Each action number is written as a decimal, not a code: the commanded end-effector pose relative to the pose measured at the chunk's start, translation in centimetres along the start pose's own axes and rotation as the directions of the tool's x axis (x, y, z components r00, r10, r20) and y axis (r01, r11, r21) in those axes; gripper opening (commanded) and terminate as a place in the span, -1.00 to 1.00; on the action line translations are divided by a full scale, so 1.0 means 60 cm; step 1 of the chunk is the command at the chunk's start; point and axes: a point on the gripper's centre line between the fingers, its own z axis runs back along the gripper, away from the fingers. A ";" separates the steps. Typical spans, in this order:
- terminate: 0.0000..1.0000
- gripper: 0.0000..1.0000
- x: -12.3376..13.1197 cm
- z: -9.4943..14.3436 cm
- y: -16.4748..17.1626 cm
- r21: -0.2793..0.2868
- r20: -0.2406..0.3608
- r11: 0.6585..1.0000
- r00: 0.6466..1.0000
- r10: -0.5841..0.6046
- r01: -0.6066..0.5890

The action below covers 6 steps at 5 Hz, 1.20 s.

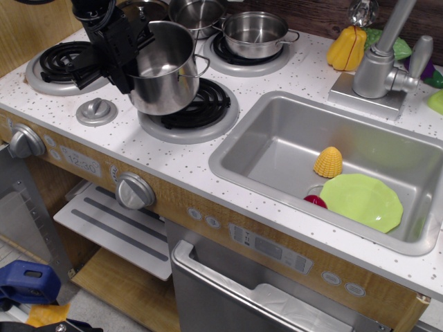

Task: Put pot on stove which is near stove

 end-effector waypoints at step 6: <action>-1.00 1.00 0.010 -0.012 0.038 0.047 0.011 0.997 0.998 -0.058 0.058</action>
